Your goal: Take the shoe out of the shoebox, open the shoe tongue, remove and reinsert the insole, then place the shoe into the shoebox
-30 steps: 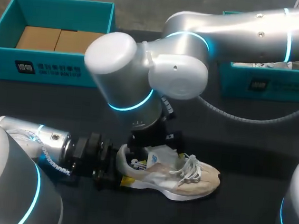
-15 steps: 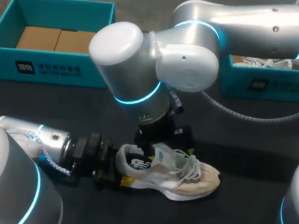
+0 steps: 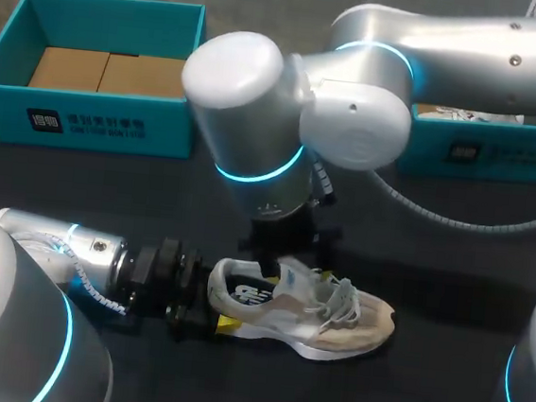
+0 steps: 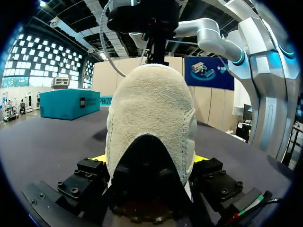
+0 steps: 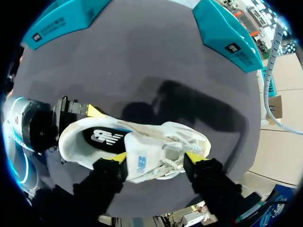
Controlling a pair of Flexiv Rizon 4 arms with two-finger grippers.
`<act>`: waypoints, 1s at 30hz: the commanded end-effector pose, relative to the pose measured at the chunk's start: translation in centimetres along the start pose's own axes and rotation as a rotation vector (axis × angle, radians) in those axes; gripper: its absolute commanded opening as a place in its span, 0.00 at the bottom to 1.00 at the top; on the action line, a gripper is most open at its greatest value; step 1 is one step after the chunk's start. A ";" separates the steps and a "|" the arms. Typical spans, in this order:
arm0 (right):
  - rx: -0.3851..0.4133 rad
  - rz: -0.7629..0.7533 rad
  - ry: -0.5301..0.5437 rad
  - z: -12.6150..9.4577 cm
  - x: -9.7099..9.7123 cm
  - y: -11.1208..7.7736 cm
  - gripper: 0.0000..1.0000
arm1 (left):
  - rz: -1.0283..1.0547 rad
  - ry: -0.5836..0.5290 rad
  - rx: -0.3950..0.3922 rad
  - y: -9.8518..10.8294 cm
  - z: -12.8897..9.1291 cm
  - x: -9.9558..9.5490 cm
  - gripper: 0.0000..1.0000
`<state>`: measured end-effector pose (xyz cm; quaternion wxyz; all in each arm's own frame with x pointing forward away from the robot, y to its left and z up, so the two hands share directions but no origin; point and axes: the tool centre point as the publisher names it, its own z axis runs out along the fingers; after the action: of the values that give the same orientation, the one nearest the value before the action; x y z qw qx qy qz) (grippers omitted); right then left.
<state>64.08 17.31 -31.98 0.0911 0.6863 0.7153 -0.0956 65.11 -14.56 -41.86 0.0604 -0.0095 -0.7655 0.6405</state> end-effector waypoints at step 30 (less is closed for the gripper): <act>-0.011 0.635 0.354 -0.8 -2.8 -2.2 0.00 | -0.001 0.001 -0.002 0.3 -0.2 0.0 0.00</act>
<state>62.75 17.87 -30.83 0.0444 0.7061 0.7064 -0.0204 65.11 -14.54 -41.87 0.0602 -0.0095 -0.7656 0.6405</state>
